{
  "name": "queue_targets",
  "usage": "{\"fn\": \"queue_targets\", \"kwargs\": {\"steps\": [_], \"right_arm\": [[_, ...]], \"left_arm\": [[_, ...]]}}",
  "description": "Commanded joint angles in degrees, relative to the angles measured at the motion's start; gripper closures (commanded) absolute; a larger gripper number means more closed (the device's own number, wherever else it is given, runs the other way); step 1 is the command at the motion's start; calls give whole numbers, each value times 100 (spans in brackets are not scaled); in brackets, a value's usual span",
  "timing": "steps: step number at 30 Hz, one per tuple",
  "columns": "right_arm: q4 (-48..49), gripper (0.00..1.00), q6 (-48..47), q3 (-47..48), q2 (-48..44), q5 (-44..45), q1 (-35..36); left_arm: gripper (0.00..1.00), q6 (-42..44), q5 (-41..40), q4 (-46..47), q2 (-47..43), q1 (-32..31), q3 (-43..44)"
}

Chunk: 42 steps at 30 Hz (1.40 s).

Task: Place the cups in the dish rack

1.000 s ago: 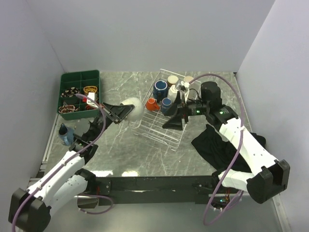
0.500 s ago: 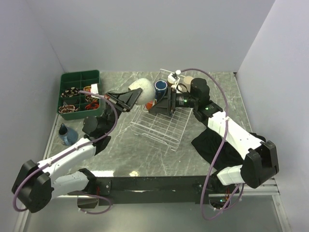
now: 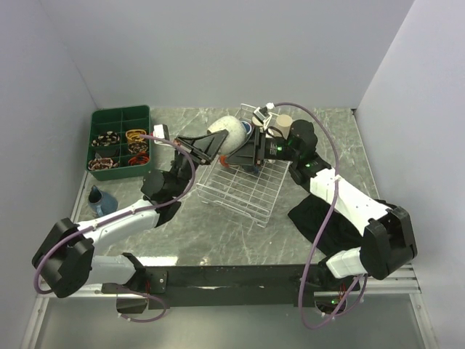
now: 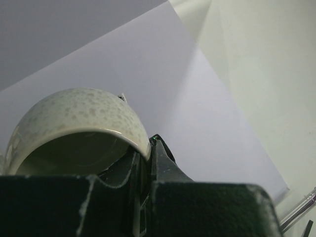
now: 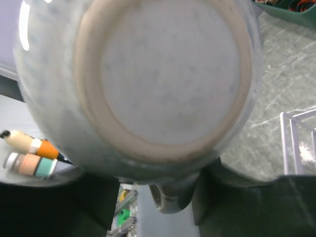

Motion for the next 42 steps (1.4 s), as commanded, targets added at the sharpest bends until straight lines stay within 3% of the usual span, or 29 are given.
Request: {"fn": "queue_targets", "kwargs": {"steps": [1,2,4,5,9,11,12,15,21,24,29,35,42], "right_arm": [[675,58,383,-51,-117,-86,18],[719,72,400,-68,-126,-86,27],[877,86,488,-139,-161,-95,-17],[921,100,497,-156,-170,-95,-35],[974,100,392,-323,-302,-43,-166],[974,100,304,-437,-433,-16,-298],[965,100,226,-481,-469,-16,-342],[887,100,50,-640,-662,-25,-544],[326,100,-625,-860,-1110,45,-878],[-79,100,-1083,-930,-1251,150,-957],[-791,100,-1970,-869,-1401,405,-1001],[-2285,100,-4666,-684,-1401,388,-984],[-3559,100,-6006,-201,-883,1161,-659]], "left_arm": [[99,24,-60,1430,-3,-113,430],[99,32,-60,1430,6,-122,430],[99,24,-69,1447,32,-140,413],[99,15,-60,1456,41,-149,387],[98,6,10,1421,59,-166,325],[91,23,115,1307,41,-166,299],[75,32,168,1141,-2,-157,290],[43,111,248,694,-169,-166,228],[14,453,257,-230,-881,-166,-88],[7,814,256,-1151,-1364,-166,-123],[1,1455,151,-3100,-2276,-157,-106],[4,2062,-366,-5115,-3445,-157,-123],[4,2335,-1192,-7305,-4826,-166,-308]]}}
